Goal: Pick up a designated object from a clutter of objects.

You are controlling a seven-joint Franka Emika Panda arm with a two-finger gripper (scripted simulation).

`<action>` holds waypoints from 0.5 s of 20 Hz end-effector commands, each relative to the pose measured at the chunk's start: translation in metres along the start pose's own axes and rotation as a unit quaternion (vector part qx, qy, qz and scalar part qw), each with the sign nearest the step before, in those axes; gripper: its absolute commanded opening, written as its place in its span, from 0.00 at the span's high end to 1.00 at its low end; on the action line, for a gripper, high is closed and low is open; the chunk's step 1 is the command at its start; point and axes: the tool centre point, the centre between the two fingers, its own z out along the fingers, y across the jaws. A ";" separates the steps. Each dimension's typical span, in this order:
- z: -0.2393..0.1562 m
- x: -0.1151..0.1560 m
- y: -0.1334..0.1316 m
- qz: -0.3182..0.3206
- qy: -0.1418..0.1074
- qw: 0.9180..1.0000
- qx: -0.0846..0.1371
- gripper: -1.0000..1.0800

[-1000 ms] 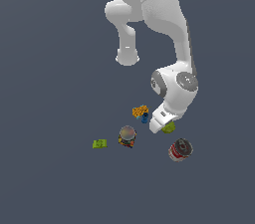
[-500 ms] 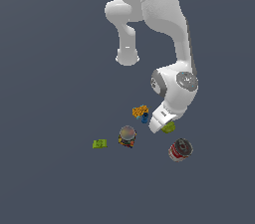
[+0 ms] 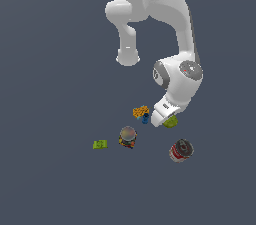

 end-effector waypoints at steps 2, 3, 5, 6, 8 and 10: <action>-0.023 -0.006 -0.006 0.000 0.001 1.000 -0.001 1.00; -0.030 -0.008 -0.008 0.000 0.001 1.000 -0.001 1.00; -0.046 -0.013 -0.013 0.000 0.001 1.000 -0.001 1.00; -0.054 -0.016 -0.016 0.000 0.001 1.000 -0.001 1.00; -0.072 -0.021 -0.021 0.000 0.001 1.000 -0.001 1.00; -0.090 -0.027 -0.026 0.000 0.001 1.000 -0.001 1.00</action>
